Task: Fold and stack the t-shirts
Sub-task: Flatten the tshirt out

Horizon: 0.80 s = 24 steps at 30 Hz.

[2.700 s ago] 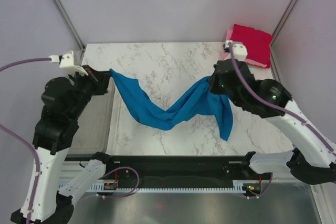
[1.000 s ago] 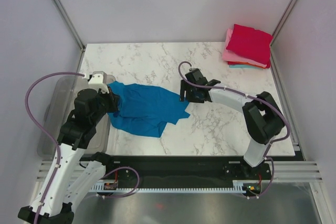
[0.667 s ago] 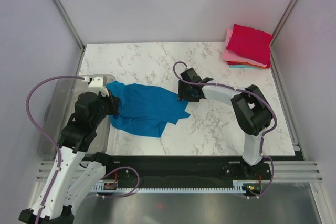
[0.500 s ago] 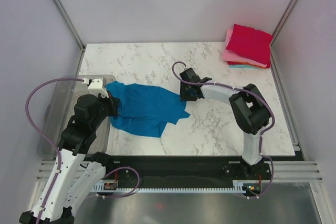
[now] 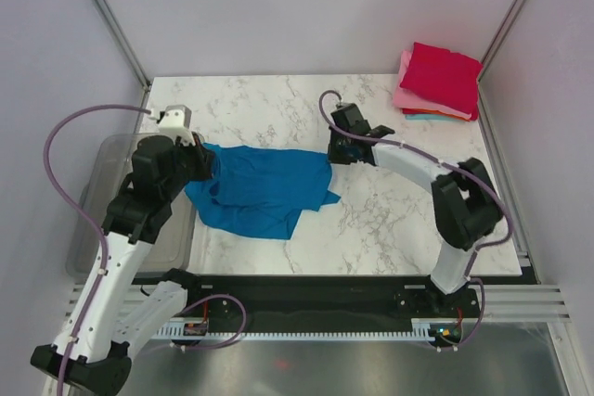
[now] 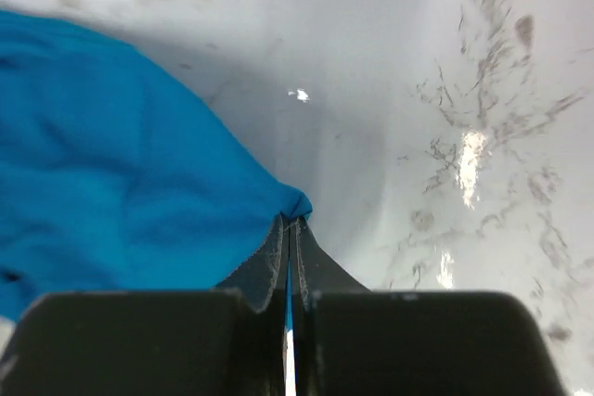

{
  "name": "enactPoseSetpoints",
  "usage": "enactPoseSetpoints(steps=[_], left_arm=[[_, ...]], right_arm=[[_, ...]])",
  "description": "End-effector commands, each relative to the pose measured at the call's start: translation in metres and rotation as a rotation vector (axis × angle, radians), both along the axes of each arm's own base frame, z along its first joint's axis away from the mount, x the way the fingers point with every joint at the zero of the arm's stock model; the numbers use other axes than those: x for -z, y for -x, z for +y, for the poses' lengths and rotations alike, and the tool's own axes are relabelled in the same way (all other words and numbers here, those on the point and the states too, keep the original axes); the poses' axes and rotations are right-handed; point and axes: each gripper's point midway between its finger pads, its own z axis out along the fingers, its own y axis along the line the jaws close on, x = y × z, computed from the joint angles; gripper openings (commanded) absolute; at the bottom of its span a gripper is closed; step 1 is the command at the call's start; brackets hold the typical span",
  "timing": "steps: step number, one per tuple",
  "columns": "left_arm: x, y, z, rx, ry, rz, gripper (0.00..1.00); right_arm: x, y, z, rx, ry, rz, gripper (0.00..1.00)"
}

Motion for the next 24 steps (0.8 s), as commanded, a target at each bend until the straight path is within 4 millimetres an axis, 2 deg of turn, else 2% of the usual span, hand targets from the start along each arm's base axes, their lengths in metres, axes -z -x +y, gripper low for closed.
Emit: enactPoseSetpoints(steps=[1,2,3,4,5,6,7,8,9,10,11,12,13,14,15,16,17,18,19,20,22,23,24], left_arm=[[-0.088,-0.020,-0.009,0.031,0.040,-0.208,0.02],[-0.107,-0.034,-0.014,0.052,0.021,-0.227,0.02],[-0.117,-0.041,-0.017,0.066,0.009,-0.239,0.02],[-0.123,-0.051,-0.021,0.083,-0.017,-0.243,0.02],[-0.150,-0.055,-0.028,0.119,-0.004,-0.290,0.02],[-0.141,-0.077,-0.038,0.139,-0.015,-0.251,0.02],[-0.145,-0.086,-0.044,0.160,-0.012,-0.250,0.02],[-0.150,-0.093,-0.055,0.206,0.005,-0.253,0.02],[-0.149,-0.119,-0.068,0.232,0.015,-0.231,0.02],[-0.150,-0.130,-0.076,0.254,0.026,-0.222,0.02],[-0.163,-0.139,-0.089,0.299,0.060,-0.236,0.02],[-0.159,-0.150,-0.097,0.315,0.075,-0.217,0.02],[-0.124,-0.179,-0.109,0.329,0.083,-0.126,0.02],[-0.126,-0.186,-0.121,0.365,0.115,-0.115,0.02],[-0.113,-0.196,-0.128,0.378,0.132,-0.077,0.02],[-0.070,-0.217,-0.139,0.388,0.143,0.029,0.20],[-0.062,-0.214,-0.150,0.430,0.183,0.090,0.35],[-0.046,-0.213,-0.161,0.461,0.196,0.148,0.47],[-0.032,-0.212,-0.168,0.474,0.181,0.186,0.67],[-0.022,-0.198,-0.185,0.501,0.147,0.209,0.76],[-0.015,-0.189,-0.190,0.467,0.042,0.183,0.88],[-0.016,-0.169,-0.200,0.485,0.016,0.180,0.89],[-0.016,-0.161,-0.200,0.474,0.005,0.182,0.89]], right_arm=[[-0.161,-0.007,-0.004,0.006,-0.124,-0.287,0.00],[-0.182,0.001,-0.013,0.023,-0.113,-0.308,0.00],[-0.200,0.007,-0.021,0.035,-0.117,-0.334,0.00],[-0.231,0.020,-0.030,0.043,-0.144,-0.387,0.00],[-0.245,0.028,-0.037,0.051,-0.154,-0.403,0.00],[-0.254,0.039,-0.043,0.055,-0.155,-0.401,0.00],[-0.274,0.053,-0.051,0.060,-0.180,-0.436,0.00],[-0.281,0.060,-0.057,0.066,-0.188,-0.443,0.00],[-0.291,0.075,-0.068,0.083,-0.194,-0.453,0.00],[-0.296,0.082,-0.072,0.090,-0.204,-0.455,0.00],[-0.299,0.089,-0.075,0.088,-0.218,-0.455,0.00],[-0.299,0.096,-0.077,0.089,-0.229,-0.444,0.00],[-0.308,0.106,-0.083,0.096,-0.247,-0.463,0.00],[-0.310,0.110,-0.088,0.109,-0.241,-0.467,0.00],[-0.309,0.115,-0.093,0.122,-0.230,-0.462,0.00],[-0.313,0.120,-0.102,0.141,-0.222,-0.476,0.00],[-0.314,0.122,-0.111,0.169,-0.197,-0.489,0.00],[-0.311,0.125,-0.116,0.173,-0.174,-0.480,0.00],[-0.310,0.127,-0.121,0.180,-0.157,-0.485,0.00],[-0.303,0.127,-0.124,0.184,-0.133,-0.474,0.00],[-0.295,0.127,-0.126,0.182,-0.110,-0.463,0.00],[-0.290,0.126,-0.128,0.189,-0.093,-0.458,0.00],[-0.287,0.124,-0.129,0.196,-0.080,-0.458,0.00]])
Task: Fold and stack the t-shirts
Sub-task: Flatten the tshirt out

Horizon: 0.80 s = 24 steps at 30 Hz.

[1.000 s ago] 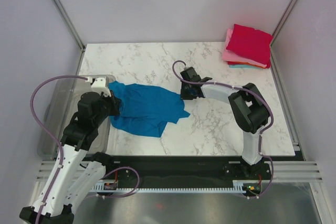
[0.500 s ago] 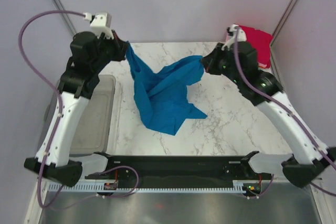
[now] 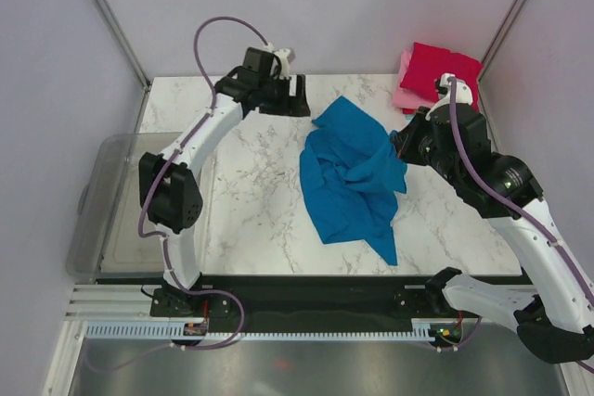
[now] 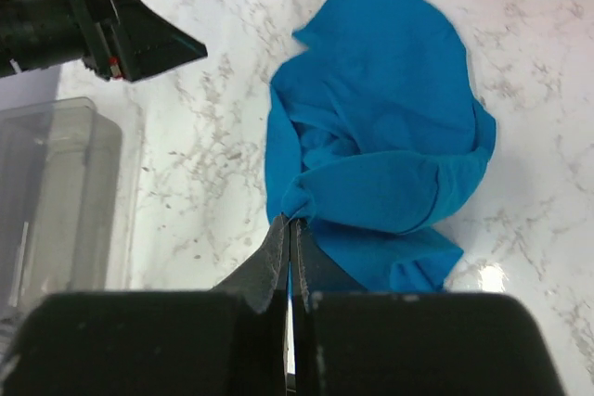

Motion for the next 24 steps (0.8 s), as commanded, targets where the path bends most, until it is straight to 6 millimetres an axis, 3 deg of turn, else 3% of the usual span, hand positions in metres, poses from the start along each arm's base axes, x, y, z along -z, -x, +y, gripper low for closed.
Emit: enactPoseSetpoints(steps=[1,2,4,5,6,7,9,10,14,19,24], left_arm=[[-0.063,0.052,-0.020,0.031,-0.017,-0.134,0.89],[-0.060,0.074,-0.017,0.027,-0.024,-0.119,0.89],[-0.057,0.098,-0.008,-0.028,-0.020,-0.099,0.87],[-0.048,0.128,-0.002,-0.022,-0.024,-0.080,0.86],[-0.042,0.138,0.000,-0.029,-0.011,-0.075,0.85],[-0.008,0.159,0.004,-0.030,-0.016,0.010,0.83],[-0.003,0.185,0.007,-0.029,0.039,0.035,0.80],[0.024,0.203,0.009,-0.038,0.045,0.114,0.77],[0.064,0.248,-0.014,0.038,0.094,0.182,0.78],[0.109,0.264,-0.047,0.094,0.080,0.261,0.83],[0.135,0.268,-0.078,0.111,0.043,0.295,0.83]], right_arm=[[0.013,0.000,-0.015,0.053,0.072,0.016,0.00],[0.014,-0.001,-0.019,0.072,0.082,0.011,0.00],[0.015,-0.004,-0.021,0.083,0.102,0.010,0.00],[0.015,-0.004,-0.023,0.086,0.111,0.004,0.00],[0.016,-0.005,-0.026,0.100,0.128,0.001,0.00],[0.016,-0.006,-0.029,0.108,0.136,0.000,0.00],[0.019,-0.006,-0.035,0.132,0.159,-0.002,0.00],[0.022,-0.007,-0.035,0.136,0.165,0.002,0.00],[0.027,-0.009,-0.036,0.146,0.171,0.006,0.00],[0.034,-0.008,-0.036,0.146,0.173,0.015,0.00],[0.041,-0.001,-0.039,0.145,0.168,0.023,0.00]])
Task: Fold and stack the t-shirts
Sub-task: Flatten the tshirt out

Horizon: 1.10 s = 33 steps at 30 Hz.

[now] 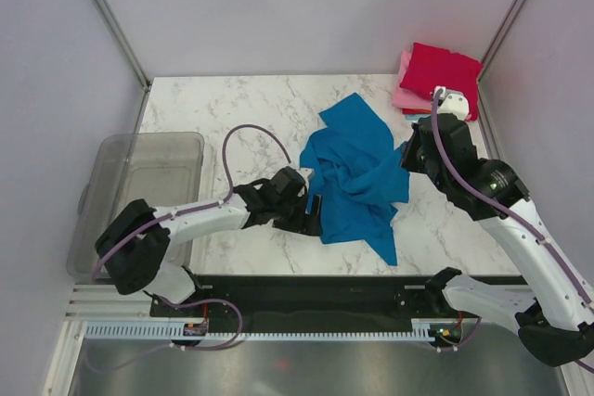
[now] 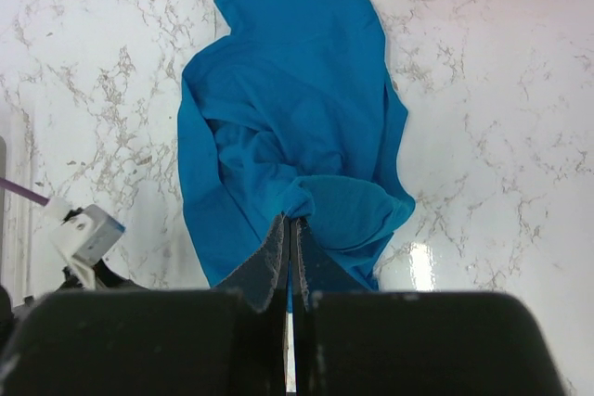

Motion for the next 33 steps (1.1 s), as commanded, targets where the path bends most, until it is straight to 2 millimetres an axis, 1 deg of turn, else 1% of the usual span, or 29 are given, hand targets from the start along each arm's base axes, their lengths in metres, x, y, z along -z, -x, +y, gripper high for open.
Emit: enactPoseSetpoints(steps=[1,2,3,4,5,8,9,10,11,12,13,14,15,16,18,19,20,21,22,23,24,25,27,28,29,30,31,32,33], left_arm=[[-0.014,-0.018,-0.042,-0.034,0.099,-0.047,0.83],[0.000,-0.015,-0.047,-0.022,0.070,-0.028,0.83],[0.005,-0.015,-0.051,-0.018,0.059,-0.022,0.83],[0.004,-0.018,-0.058,-0.014,0.058,-0.026,0.83],[0.020,-0.013,-0.061,-0.002,0.020,-0.004,0.83],[0.035,-0.011,-0.065,-0.007,-0.032,0.026,0.68],[0.046,-0.011,-0.063,-0.017,-0.059,0.039,0.47],[0.049,-0.012,-0.062,-0.025,-0.070,0.037,0.29],[0.050,-0.013,-0.058,-0.032,-0.086,0.032,0.15],[0.048,-0.015,-0.047,-0.047,-0.129,0.013,0.02],[0.041,-0.025,-0.039,-0.069,-0.160,-0.025,0.02],[0.032,-0.032,-0.029,-0.087,-0.194,-0.060,0.02],[0.011,-0.045,-0.001,-0.137,-0.286,-0.136,0.02],[-0.005,-0.064,0.024,-0.207,-0.321,-0.178,0.02],[-0.034,-0.090,0.071,-0.293,-0.378,-0.244,0.02],[-0.062,-0.116,0.117,-0.431,-0.344,-0.267,0.02],[-0.072,-0.127,0.140,-0.483,-0.327,-0.274,0.02],[-0.083,-0.135,0.157,-0.490,-0.296,-0.275,0.04],[-0.091,-0.150,0.191,-0.569,-0.285,-0.270,0.11],[-0.094,-0.152,0.200,-0.571,-0.280,-0.261,0.24],[-0.100,-0.155,0.204,-0.560,-0.276,-0.264,0.67],[-0.100,-0.154,0.205,-0.550,-0.282,-0.257,0.81],[-0.098,-0.142,0.203,-0.539,-0.269,-0.222,0.97],[-0.101,-0.134,0.196,-0.531,-0.253,-0.230,0.98],[-0.111,-0.125,0.191,-0.531,-0.219,-0.259,0.98],[-0.108,-0.115,0.186,-0.540,-0.209,-0.252,0.97],[-0.109,-0.103,0.168,-0.489,-0.192,-0.262,0.96],[-0.109,-0.094,0.158,-0.465,-0.182,-0.269,0.96],[-0.107,-0.081,0.154,-0.469,-0.174,-0.262,0.94]], right_arm=[[-0.006,0.003,-0.007,0.017,-0.009,-0.043,0.00],[-0.006,0.005,-0.008,0.019,-0.011,-0.043,0.00],[-0.004,0.006,-0.008,0.017,-0.009,-0.042,0.00],[-0.001,0.007,-0.009,0.019,-0.007,-0.038,0.00],[-0.001,0.008,-0.010,0.018,-0.006,-0.040,0.00],[0.001,0.010,-0.014,0.030,0.006,-0.043,0.00],[0.002,0.009,-0.016,0.038,0.012,-0.043,0.00],[0.002,0.009,-0.017,0.038,0.018,-0.043,0.00],[0.004,0.009,-0.018,0.038,0.028,-0.039,0.00],[0.004,0.009,-0.019,0.041,0.031,-0.040,0.00],[0.005,0.009,-0.021,0.050,0.039,-0.039,0.00],[0.004,0.011,-0.024,0.053,0.044,-0.041,0.00],[0.004,0.011,-0.027,0.061,0.053,-0.041,0.00],[0.003,0.013,-0.032,0.077,0.070,-0.041,0.00],[0.000,0.017,-0.041,0.108,0.083,-0.051,0.00],[-0.001,0.019,-0.050,0.141,0.105,-0.051,0.00],[-0.003,0.023,-0.055,0.158,0.108,-0.056,0.00],[-0.003,0.024,-0.058,0.168,0.111,-0.058,0.00],[-0.001,0.026,-0.060,0.177,0.109,-0.057,0.00],[-0.001,0.028,-0.060,0.176,0.095,-0.062,0.00],[0.000,0.028,-0.058,0.172,0.088,-0.058,0.00],[0.005,0.028,-0.056,0.166,0.079,-0.053,0.00],[0.013,0.029,-0.048,0.132,0.061,-0.034,0.00],[0.015,0.028,-0.046,0.130,0.052,-0.032,0.00],[0.017,0.029,-0.045,0.122,0.045,-0.028,0.00],[0.020,0.029,-0.042,0.110,0.036,-0.019,0.00],[0.025,0.029,-0.039,0.101,0.035,-0.012,0.00],[0.027,0.029,-0.038,0.099,0.030,-0.009,0.00],[0.029,0.029,-0.036,0.093,0.025,-0.003,0.00]])
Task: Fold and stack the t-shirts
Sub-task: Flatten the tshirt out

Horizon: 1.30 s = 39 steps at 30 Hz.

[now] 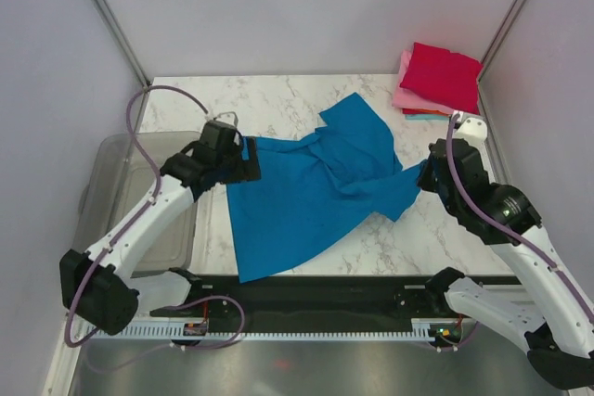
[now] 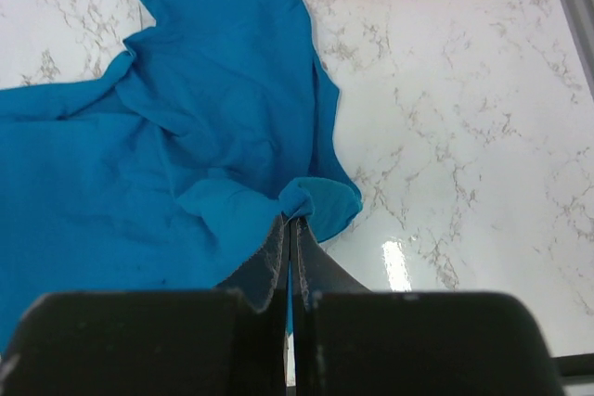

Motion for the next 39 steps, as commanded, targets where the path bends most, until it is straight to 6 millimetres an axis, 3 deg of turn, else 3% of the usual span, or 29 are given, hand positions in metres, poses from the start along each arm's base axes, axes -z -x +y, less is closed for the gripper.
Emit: enactPoseSetpoints(steps=[1,4,6,13,16,18,23,32,39], left_arm=[[0.002,0.054,-0.034,0.113,0.022,0.029,0.91],[0.017,0.095,-0.049,0.153,0.055,0.094,0.78],[0.033,0.119,-0.049,0.138,0.063,0.158,0.71],[0.075,0.198,-0.048,0.163,0.015,0.334,0.69],[0.092,0.216,-0.038,0.111,-0.038,0.370,0.75],[0.109,0.220,-0.019,0.033,-0.093,0.388,0.77],[0.113,0.223,-0.022,-0.027,-0.035,0.390,0.74],[0.165,0.235,-0.026,-0.068,-0.090,0.492,0.76],[0.166,0.234,-0.023,-0.093,-0.057,0.474,0.63]], right_arm=[[0.007,-0.002,0.009,-0.020,-0.035,0.010,0.00],[0.014,0.000,0.009,-0.027,-0.031,0.028,0.00],[0.019,0.002,0.008,-0.024,-0.030,0.034,0.00],[0.043,0.008,0.007,-0.023,-0.042,0.057,0.00],[0.050,0.011,0.009,-0.033,-0.050,0.067,0.00],[0.056,0.012,0.011,-0.042,-0.056,0.077,0.00],[0.061,0.015,0.014,-0.062,-0.070,0.086,0.00],[0.069,0.018,0.016,-0.085,-0.070,0.092,0.00],[0.071,0.021,0.013,-0.091,-0.063,0.088,0.00]])
